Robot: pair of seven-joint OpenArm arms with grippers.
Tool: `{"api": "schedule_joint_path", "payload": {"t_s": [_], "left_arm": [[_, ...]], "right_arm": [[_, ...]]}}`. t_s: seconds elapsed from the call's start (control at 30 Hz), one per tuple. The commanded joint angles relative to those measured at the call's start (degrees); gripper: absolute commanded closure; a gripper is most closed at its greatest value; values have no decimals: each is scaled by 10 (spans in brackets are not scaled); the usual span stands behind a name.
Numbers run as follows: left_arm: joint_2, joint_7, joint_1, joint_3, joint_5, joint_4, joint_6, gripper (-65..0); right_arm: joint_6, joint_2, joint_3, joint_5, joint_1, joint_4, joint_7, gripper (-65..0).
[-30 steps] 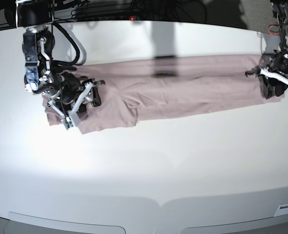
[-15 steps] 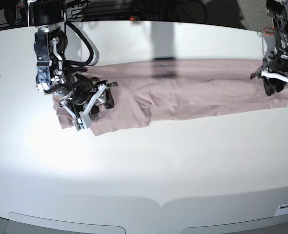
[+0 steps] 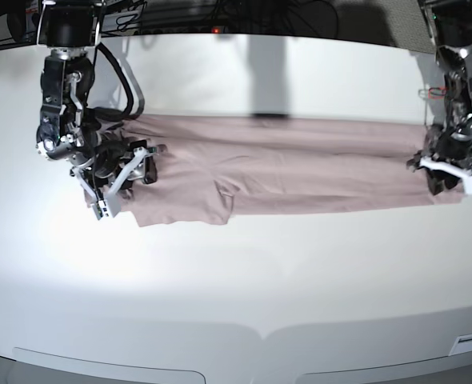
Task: Fold the T-shirt properly
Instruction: 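Grasp the folded strip's ends with both grippers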
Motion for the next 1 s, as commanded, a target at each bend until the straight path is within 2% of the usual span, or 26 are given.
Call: {"api": "schedule_joint_path", "payload": {"t_s": [0.0, 0.1, 0.27, 0.6, 0.77, 0.97], "left_arm": [[11, 90, 9, 23, 22, -16, -14, -215], [11, 76, 0, 55, 34, -16, -13, -215], [1, 79, -20, 60, 32, -16, -13, -215], [-81, 74, -27, 60, 31, -16, -13, -215], [-101, 73, -27, 60, -21, -14, -13, -215], [-104, 7, -27, 60, -82, -14, -13, -215]], "right_arm": [[-4, 7, 3, -6, 7, 5, 2, -323], [-4, 8, 3, -6, 8, 5, 5, -323], [-3, 8, 3, -6, 11, 5, 4, -323], [-3, 10, 3, -16, 45, 5, 1, -323], [-3, 10, 3, -14, 62, 5, -16, -323], [-3, 10, 3, -14, 63, 5, -17, -323]]}}
